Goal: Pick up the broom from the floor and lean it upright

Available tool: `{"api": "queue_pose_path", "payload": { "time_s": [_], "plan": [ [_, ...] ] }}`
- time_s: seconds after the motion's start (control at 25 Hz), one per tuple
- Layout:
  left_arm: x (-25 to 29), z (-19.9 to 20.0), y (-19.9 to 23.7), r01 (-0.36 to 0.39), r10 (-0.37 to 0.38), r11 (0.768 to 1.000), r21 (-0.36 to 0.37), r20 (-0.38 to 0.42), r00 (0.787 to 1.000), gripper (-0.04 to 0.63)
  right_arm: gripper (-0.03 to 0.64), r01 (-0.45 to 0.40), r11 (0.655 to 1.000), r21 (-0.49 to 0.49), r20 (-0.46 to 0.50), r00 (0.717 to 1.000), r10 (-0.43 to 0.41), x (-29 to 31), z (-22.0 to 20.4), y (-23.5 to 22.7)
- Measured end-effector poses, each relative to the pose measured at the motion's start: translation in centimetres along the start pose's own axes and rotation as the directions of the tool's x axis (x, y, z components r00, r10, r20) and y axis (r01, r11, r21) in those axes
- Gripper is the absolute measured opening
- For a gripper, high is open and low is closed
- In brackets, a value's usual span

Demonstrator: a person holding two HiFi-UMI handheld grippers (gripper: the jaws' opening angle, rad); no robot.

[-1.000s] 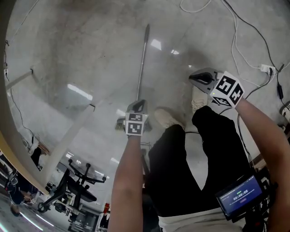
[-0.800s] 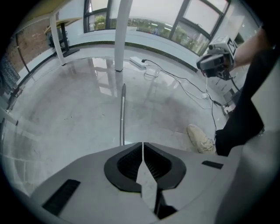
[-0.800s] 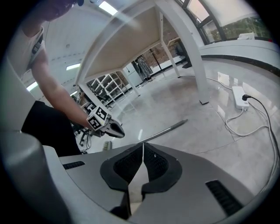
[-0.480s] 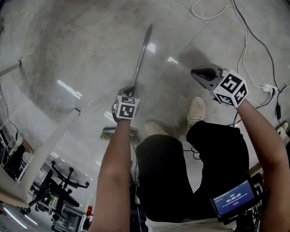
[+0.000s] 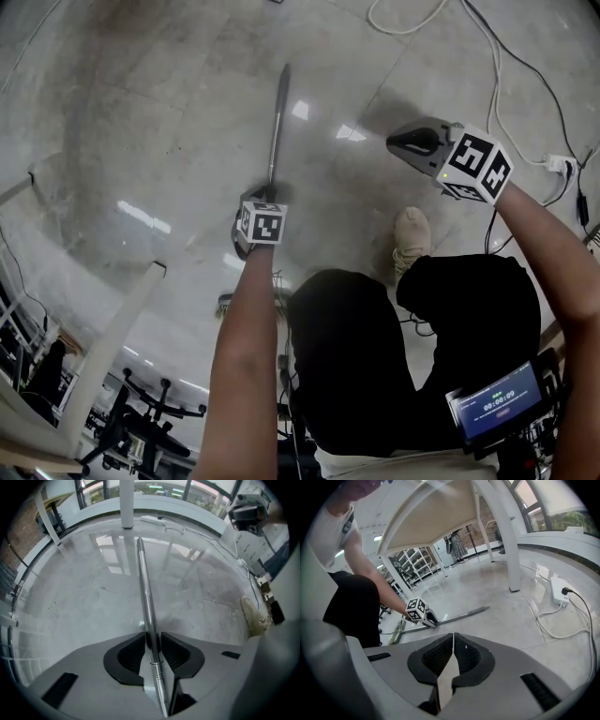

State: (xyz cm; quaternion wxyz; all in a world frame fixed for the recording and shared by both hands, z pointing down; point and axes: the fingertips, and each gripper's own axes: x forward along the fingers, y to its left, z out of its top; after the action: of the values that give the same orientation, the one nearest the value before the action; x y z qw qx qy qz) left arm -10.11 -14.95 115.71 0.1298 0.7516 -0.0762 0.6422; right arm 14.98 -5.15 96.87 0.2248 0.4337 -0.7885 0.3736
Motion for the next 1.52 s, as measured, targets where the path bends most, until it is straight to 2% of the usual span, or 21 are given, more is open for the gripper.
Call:
{"api": "queue_pose_path", "payload": {
  "time_s": [0.12,0.2,0.44,0.56,0.84,1.0,1.12,1.24,1.36,1.52],
  "plan": [
    [0.0,-0.4,-0.7,-0.006,0.005,0.999,-0.051,-0.031,1.000,0.087,0.020,0.023,0.999,0.030,-0.012,1.000,-0.022,-1.4,-0.7,-0.2],
    [-1.2,-0.3,-0.8,-0.005,0.003,0.997,-0.083,-0.024,1.000,0.077,0.020,0.033,0.998,0.048,-0.016,0.999,-0.033,-2.3,-0.5,0.0],
    [-7.6,0.1,-2.5,-0.010,0.015,0.998,-0.063,0.084,0.996,0.075,0.020,0.059,0.991,0.122,-0.018,0.998,-0.057,-4.6,-0.7,2.0],
    [-12.5,-0.5,-2.9,-0.029,0.037,0.998,-0.061,0.134,0.990,0.075,0.020,0.052,0.989,0.142,-0.010,0.999,-0.051,-5.9,0.7,4.5],
    [-24.9,-3.3,-3.5,-0.109,0.129,0.990,-0.094,0.243,0.961,0.074,0.020,0.000,0.991,0.132,-0.006,1.000,0.001,-9.8,6.2,10.9],
    [-31.5,-5.5,-3.2,-0.159,0.212,0.967,-0.197,0.286,0.934,0.074,0.020,-0.026,0.991,0.134,-0.030,0.999,0.030,-12.0,9.2,13.4],
    [-36.4,-6.9,-2.0,-0.188,0.292,0.925,-0.330,0.300,0.908,0.074,0.020,-0.056,0.988,0.143,-0.034,0.998,0.062,-13.1,11.5,15.9],
    [-40.1,-7.7,-0.8,-0.197,0.376,0.857,-0.477,0.316,0.871,0.074,0.020,-0.113,0.986,0.121,-0.048,0.992,0.119,-13.1,13.4,18.6],
    [-41.8,-8.5,0.0,-0.188,0.445,0.773,-0.605,0.308,0.841,0.074,0.020,-0.181,0.981,0.074,-0.072,0.980,0.186,-12.6,15.2,21.6],
    [-42.6,-8.0,1.0,-0.189,0.538,0.639,-0.746,0.258,0.803,0.074,0.020,-0.277,0.961,0.005,-0.103,0.956,0.276,-12.9,17.7,24.4]
  ]
}}
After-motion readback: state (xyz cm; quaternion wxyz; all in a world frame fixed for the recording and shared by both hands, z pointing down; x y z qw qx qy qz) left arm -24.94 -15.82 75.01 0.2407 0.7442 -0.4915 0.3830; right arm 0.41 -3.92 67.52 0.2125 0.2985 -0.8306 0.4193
